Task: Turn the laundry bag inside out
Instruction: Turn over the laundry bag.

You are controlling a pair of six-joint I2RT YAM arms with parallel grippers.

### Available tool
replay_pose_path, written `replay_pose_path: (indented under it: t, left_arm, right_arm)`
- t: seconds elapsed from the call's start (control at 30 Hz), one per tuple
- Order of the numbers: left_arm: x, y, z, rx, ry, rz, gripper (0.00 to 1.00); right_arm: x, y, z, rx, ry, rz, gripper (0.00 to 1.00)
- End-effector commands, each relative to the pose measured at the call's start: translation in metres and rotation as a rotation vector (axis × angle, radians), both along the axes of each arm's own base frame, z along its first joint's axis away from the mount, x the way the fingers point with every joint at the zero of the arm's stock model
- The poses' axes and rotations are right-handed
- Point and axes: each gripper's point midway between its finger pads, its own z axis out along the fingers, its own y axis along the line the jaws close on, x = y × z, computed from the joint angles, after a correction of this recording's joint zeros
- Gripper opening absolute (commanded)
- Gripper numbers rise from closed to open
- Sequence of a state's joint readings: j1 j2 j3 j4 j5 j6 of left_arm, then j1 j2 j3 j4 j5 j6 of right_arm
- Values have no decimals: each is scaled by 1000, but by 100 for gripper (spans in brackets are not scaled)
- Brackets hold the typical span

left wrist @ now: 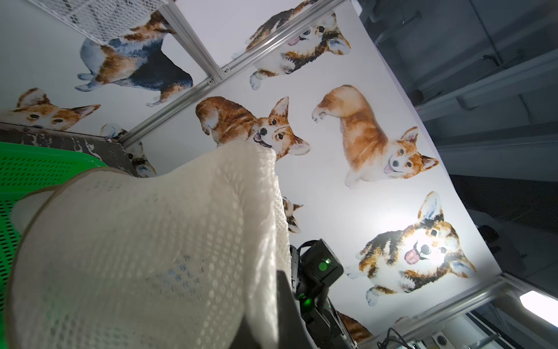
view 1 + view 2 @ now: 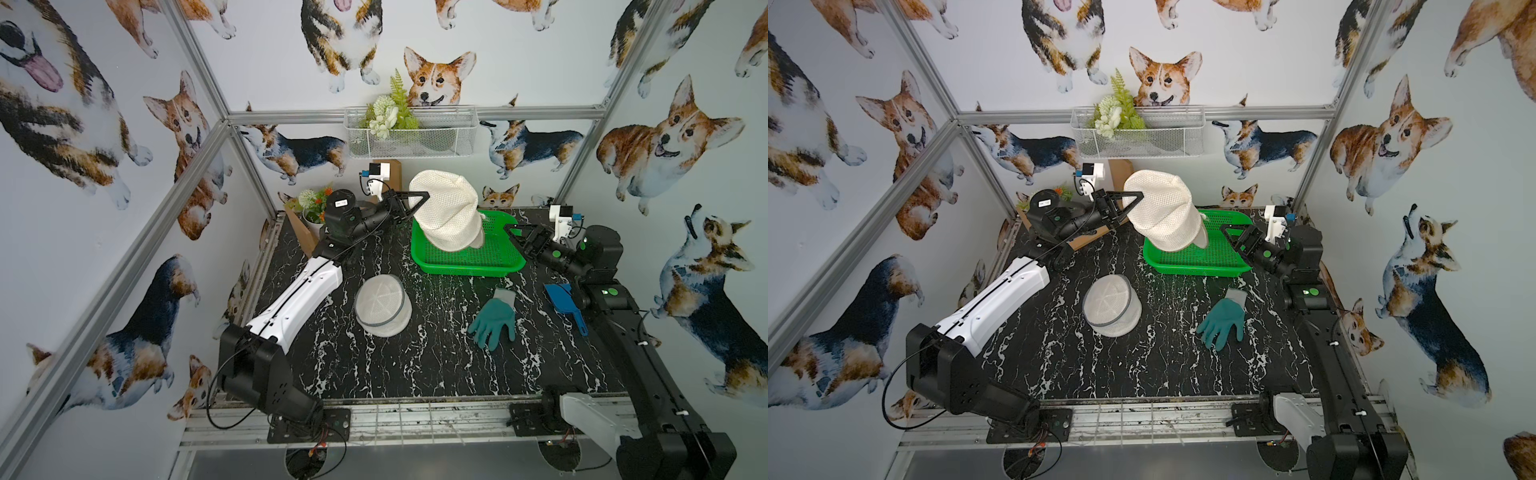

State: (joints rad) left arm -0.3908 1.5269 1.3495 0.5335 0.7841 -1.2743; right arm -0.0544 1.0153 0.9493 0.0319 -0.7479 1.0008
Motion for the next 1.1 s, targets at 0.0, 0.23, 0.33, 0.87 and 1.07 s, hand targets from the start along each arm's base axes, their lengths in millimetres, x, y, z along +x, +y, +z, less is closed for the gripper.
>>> replay_pose_path:
  t: [0.0,0.23,0.33,0.87,1.07]
  left_arm:
    - [-21,0,21,-60,-84,-93,0]
    - [-28,-4,24,-76,-94,-150,0]
    - [-29,-5,25,-86,-95,-170,0]
    - [-45,-8,33,-107,-139,-233,0]
    - [-76,-11,61,-196,-248,-332,0]
  right_arm:
    - [-8,15,43,140,-107,129,75]
    - [1,22,56,171,-143,185,76]
    - [10,28,51,149,-128,198,75]
    - [22,17,55,219,-150,131,0]
    - [33,1,12,219,-44,27,0]
